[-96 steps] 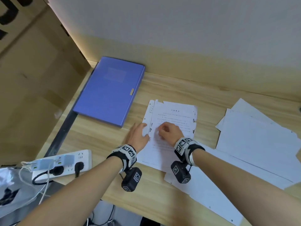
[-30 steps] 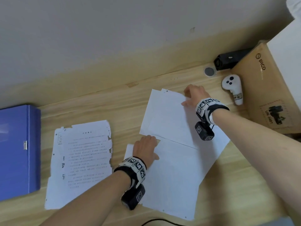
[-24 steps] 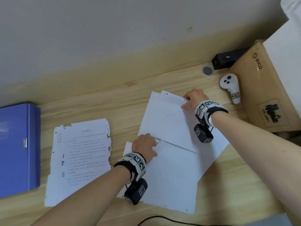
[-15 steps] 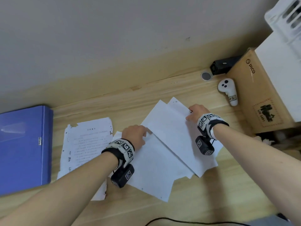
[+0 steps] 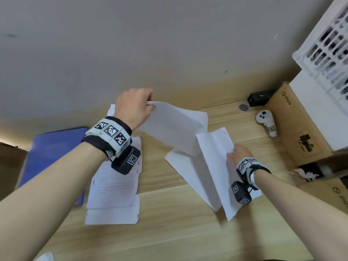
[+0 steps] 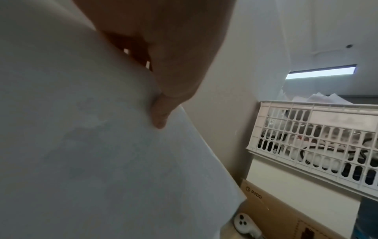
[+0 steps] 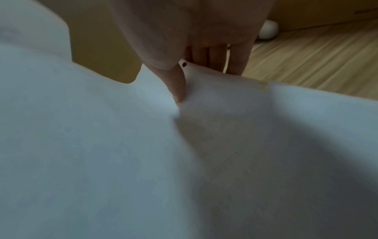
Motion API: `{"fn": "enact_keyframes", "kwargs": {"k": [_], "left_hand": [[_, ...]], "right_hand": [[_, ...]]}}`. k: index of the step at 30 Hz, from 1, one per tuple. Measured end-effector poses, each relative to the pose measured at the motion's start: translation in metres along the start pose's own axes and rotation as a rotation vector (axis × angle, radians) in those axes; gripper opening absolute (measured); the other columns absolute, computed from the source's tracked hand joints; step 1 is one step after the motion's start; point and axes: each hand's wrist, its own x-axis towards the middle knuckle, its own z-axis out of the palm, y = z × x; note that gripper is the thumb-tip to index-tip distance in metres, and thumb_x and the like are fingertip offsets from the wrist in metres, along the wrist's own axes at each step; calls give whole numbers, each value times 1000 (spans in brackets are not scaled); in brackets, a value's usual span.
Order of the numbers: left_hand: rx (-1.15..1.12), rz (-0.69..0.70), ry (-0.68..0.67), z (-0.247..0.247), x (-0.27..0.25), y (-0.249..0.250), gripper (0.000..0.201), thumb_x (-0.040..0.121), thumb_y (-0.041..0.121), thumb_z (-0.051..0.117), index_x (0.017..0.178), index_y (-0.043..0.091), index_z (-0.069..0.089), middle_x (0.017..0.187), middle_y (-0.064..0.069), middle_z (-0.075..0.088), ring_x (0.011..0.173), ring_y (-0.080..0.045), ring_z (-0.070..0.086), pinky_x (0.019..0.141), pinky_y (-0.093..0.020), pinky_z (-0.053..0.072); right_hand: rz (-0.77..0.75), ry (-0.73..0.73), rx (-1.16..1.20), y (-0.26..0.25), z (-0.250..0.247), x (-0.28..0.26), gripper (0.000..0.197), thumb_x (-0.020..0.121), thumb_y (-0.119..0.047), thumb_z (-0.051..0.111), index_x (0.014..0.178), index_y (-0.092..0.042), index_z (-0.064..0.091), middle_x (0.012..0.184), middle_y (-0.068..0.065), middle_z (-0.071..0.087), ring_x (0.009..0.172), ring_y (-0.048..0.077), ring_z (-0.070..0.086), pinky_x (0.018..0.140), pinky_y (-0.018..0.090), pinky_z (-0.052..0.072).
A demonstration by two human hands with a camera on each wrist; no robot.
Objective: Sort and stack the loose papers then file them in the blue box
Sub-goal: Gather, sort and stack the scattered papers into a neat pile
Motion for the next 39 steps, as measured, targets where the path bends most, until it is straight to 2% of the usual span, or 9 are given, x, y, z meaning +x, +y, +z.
{"fn": "enact_keyframes", "kwargs": {"k": [3, 7, 11, 16, 20, 25, 28, 33, 39], "left_hand": [[-5, 66, 155, -19, -15, -8, 11, 84, 21, 65, 79, 17, 56, 80, -4, 63, 76, -34, 57, 60, -35, 36], [29, 199, 163, -3, -43, -15, 14, 80, 6, 59, 75, 16, 52, 76, 1, 56, 70, -27, 52, 51, -34, 37], [153, 249, -67, 56, -80, -25, 18, 76, -2, 59, 77, 15, 53, 87, -1, 54, 82, -23, 51, 48, -33, 35], [178, 154, -467, 135, -139, -32, 16, 84, 3, 51, 93, 15, 56, 105, -3, 53, 96, -25, 54, 63, -36, 37], [140, 72, -673, 177, -176, -31, 15, 86, 3, 50, 95, 12, 56, 111, -7, 52, 91, -27, 57, 69, -37, 43], [98, 25, -708, 197, -192, -18, 16, 82, -4, 50, 89, 10, 50, 114, -11, 47, 82, -27, 56, 63, -37, 41], [123, 55, -697, 202, -192, -16, 24, 83, -5, 52, 103, 7, 54, 121, -13, 44, 92, -29, 57, 63, -37, 39], [173, 156, -729, 202, -194, -15, 31, 83, -10, 54, 110, 5, 56, 132, -14, 39, 102, -30, 55, 71, -39, 49], [155, 293, -721, 206, -211, -12, 27, 80, -14, 56, 100, 4, 59, 125, -12, 43, 102, -30, 51, 77, -44, 51]], "right_hand": [[-41, 20, 29, -3, 5, -8, 7, 81, -18, 54, 78, -13, 56, 80, 8, 61, 73, 28, 58, 63, 32, 46], [-112, 77, -65, -12, 20, -11, 8, 77, -14, 54, 73, -7, 56, 93, 14, 60, 83, 31, 56, 70, 35, 49], [-104, 110, -126, -13, 35, -8, 24, 77, -19, 58, 98, -7, 62, 116, 12, 50, 114, 32, 48, 74, 35, 41], [-18, 60, -242, -9, 51, -11, 70, 71, -35, 77, 128, -10, 45, 132, 11, 46, 126, 32, 44, 91, 45, 47], [-14, 24, -338, -2, 56, -8, 71, 64, -45, 79, 121, -13, 49, 123, 9, 55, 120, 32, 49, 89, 43, 49], [-18, -47, -303, -4, 50, -11, 31, 65, -34, 72, 87, -15, 59, 96, 7, 63, 99, 30, 57, 71, 33, 51], [-48, -3, -119, -9, 34, -18, 25, 69, -20, 67, 92, -13, 61, 85, 8, 64, 79, 30, 62, 65, 32, 49], [-155, 228, 31, -45, -29, -42, 40, 74, -19, 65, 113, -16, 56, 97, 8, 67, 87, 33, 64, 74, 39, 53], [-482, 350, -111, -88, -67, -105, 14, 86, -21, 59, 99, -19, 62, 84, 0, 63, 75, 23, 59, 61, 30, 46]]}}
